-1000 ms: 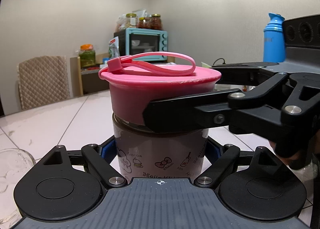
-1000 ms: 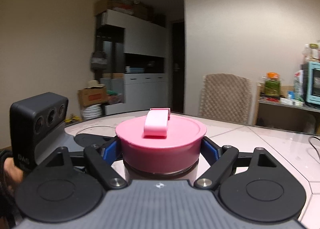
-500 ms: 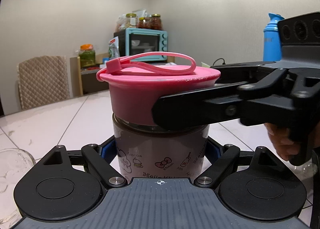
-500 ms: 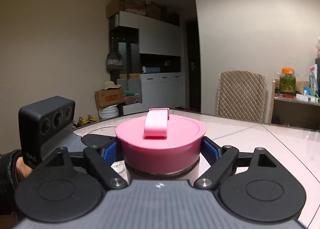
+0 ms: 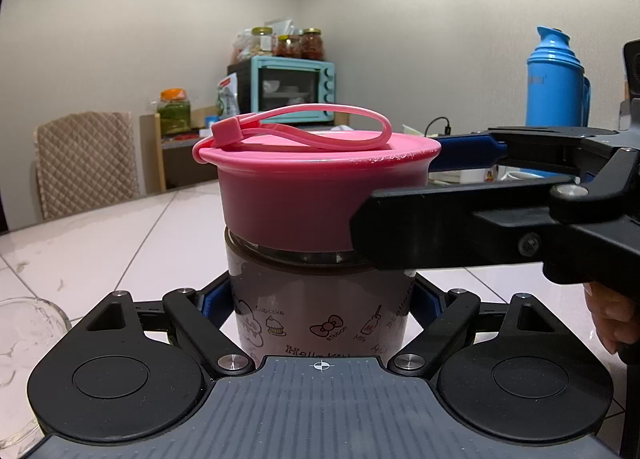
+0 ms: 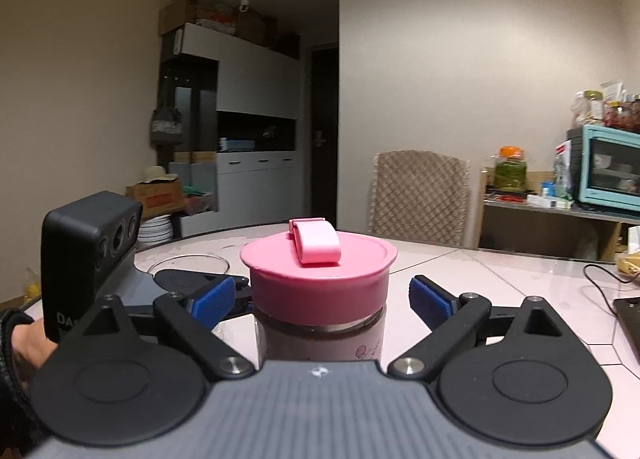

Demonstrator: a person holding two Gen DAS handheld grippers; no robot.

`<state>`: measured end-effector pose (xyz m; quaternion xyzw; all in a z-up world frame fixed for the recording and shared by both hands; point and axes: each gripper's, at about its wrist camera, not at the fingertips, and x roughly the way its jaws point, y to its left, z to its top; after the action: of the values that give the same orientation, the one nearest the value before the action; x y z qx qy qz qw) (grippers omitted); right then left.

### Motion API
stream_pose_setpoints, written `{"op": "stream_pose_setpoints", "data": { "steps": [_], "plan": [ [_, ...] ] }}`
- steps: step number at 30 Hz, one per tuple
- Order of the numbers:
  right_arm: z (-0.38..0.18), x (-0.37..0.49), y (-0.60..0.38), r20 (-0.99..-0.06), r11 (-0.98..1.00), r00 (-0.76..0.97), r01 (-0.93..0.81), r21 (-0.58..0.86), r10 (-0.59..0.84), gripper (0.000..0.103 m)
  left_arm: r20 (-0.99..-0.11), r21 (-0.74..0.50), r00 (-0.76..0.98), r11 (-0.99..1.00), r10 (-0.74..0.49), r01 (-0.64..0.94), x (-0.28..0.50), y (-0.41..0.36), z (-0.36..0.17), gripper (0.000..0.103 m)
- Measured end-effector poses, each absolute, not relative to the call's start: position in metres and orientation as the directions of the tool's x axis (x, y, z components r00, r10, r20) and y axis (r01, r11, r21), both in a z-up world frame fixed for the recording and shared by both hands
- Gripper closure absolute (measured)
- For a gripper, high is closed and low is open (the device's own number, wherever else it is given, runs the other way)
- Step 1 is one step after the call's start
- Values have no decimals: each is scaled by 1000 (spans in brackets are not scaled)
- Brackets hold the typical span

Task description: Unscrew bottle cap and pour

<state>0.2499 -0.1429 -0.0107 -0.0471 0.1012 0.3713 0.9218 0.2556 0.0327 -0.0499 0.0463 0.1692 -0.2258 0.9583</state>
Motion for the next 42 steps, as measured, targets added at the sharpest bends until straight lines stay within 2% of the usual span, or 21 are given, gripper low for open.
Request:
{"op": "stream_pose_setpoints", "data": {
  "steps": [16,42],
  "plan": [
    [-16,256,-117,-230,785,766,-619,-15,600,8,-345,12,841,894,-417,449,256,33,-50,13],
    [-17,259,-104,-245,801,775,-599,5,582,8,-345,12,841,893,-418,449,256,34,-50,13]
  ]
}}
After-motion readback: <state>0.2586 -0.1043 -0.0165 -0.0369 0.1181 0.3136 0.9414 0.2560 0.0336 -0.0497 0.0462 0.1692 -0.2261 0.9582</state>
